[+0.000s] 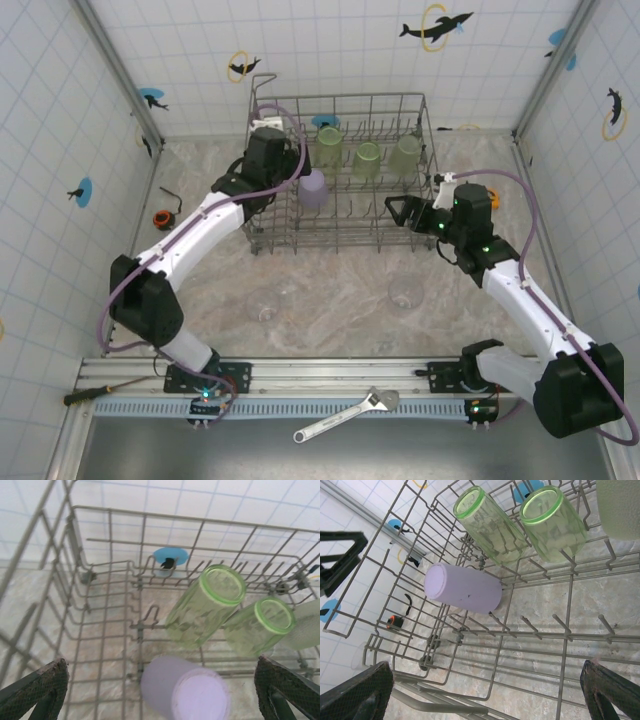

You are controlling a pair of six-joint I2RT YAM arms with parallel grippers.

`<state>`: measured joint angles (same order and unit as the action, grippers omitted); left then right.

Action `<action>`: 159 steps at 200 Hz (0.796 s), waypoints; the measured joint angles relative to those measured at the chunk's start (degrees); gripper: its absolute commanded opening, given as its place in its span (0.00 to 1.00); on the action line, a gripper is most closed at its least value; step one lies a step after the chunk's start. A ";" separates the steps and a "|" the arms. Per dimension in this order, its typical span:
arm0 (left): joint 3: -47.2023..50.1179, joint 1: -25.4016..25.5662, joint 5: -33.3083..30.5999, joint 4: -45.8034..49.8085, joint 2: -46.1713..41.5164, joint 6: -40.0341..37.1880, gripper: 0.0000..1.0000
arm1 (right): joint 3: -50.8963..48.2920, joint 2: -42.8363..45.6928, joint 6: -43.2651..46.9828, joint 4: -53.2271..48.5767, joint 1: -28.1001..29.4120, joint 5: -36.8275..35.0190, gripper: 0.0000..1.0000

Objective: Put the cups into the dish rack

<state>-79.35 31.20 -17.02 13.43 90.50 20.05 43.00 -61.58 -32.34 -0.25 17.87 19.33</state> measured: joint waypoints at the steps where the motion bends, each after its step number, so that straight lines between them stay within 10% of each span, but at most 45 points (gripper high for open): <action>1: 0.09 0.00 -0.13 0.13 -0.13 0.04 0.97 | 0.00 0.00 -0.02 0.00 0.00 0.02 0.99; 159: 9.86 0.00 -19.76 22.80 -18.27 20.55 0.97 | -1.57 1.49 -0.26 0.00 0.02 1.16 0.99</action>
<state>-69.49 31.20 -36.77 36.23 72.23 40.60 41.43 -60.10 -32.60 -0.25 17.89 20.49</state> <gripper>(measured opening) 0.974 0.993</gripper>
